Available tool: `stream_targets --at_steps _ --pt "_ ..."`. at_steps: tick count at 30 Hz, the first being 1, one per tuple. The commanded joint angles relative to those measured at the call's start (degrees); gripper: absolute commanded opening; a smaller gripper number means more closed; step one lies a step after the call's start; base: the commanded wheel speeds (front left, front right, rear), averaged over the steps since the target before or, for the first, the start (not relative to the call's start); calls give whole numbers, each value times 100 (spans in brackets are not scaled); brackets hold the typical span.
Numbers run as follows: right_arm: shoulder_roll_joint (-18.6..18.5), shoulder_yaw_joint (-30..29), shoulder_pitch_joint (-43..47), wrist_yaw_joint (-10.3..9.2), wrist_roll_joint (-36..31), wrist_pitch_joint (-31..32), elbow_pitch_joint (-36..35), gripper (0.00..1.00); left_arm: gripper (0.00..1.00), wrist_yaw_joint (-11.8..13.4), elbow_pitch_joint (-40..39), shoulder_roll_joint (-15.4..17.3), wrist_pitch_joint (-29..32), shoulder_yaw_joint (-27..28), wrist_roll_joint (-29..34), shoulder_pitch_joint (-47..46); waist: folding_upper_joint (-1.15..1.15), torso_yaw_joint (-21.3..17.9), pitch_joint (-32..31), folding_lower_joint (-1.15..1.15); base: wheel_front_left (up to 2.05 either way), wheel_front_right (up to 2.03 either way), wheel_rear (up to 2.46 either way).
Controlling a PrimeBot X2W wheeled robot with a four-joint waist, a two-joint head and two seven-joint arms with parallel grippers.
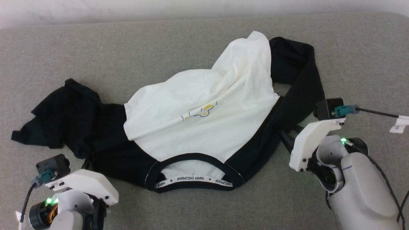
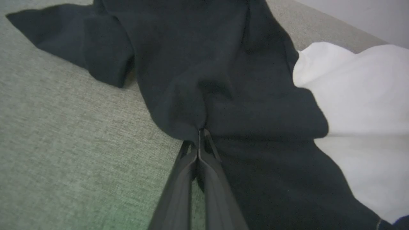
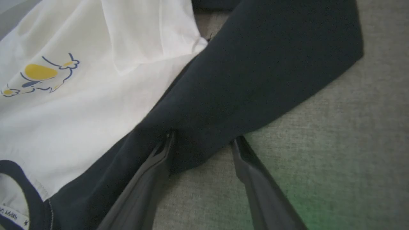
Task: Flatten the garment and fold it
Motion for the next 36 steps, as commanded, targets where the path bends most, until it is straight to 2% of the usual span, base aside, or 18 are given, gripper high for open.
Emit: stream_targets --at_steps 1,2,10,16,22,27,29,32,36 --pt "20 70 11 -5 3 62 161 24 0 -25 53 -26 -23 -29 -21 -64 0 40 31 0 0 0 0" --pt "20 91 -9 -5 54 3 155 0 0 -29 68 -26 -30 -36 -24 -66 0 44 27 0 0 0 0" --pt "20 15 186 -5 198 -719 -159 0 0 -71 90 -13 -171 -42 -48 13 0 7 -212 0 0 0 0" --pt "20 -163 871 -5 166 -857 -1267 0 0 -192 -378 32 -343 -14 -123 109 0 -79 -593 0 0 0 0" --pt "20 -534 1358 -5 -135 -363 -2897 0 0 -578 -1415 23 -214 84 -687 -30 0 -170 -853 0 0 0 0" --pt "19 -736 1101 -5 -630 405 -3838 0 0 -775 -2180 102 180 133 -1175 -541 0 -224 -900 0 0 0 0" --pt "-46 -736 772 -5 -730 718 -4058 0 0 -809 -2351 152 387 154 -1368 -871 0 -257 -856 0 0 0 0" --pt "-331 -690 133 -5 -843 1140 -4162 0 0 -797 -2454 250 695 215 -1622 -1492 0 -297 -718 0 0 0 0" --pt "-737 -536 -967 -5 -818 1609 -3853 0 0 -636 -2224 395 1014 351 -1815 -2528 0 -375 -383 0 0 0 0"
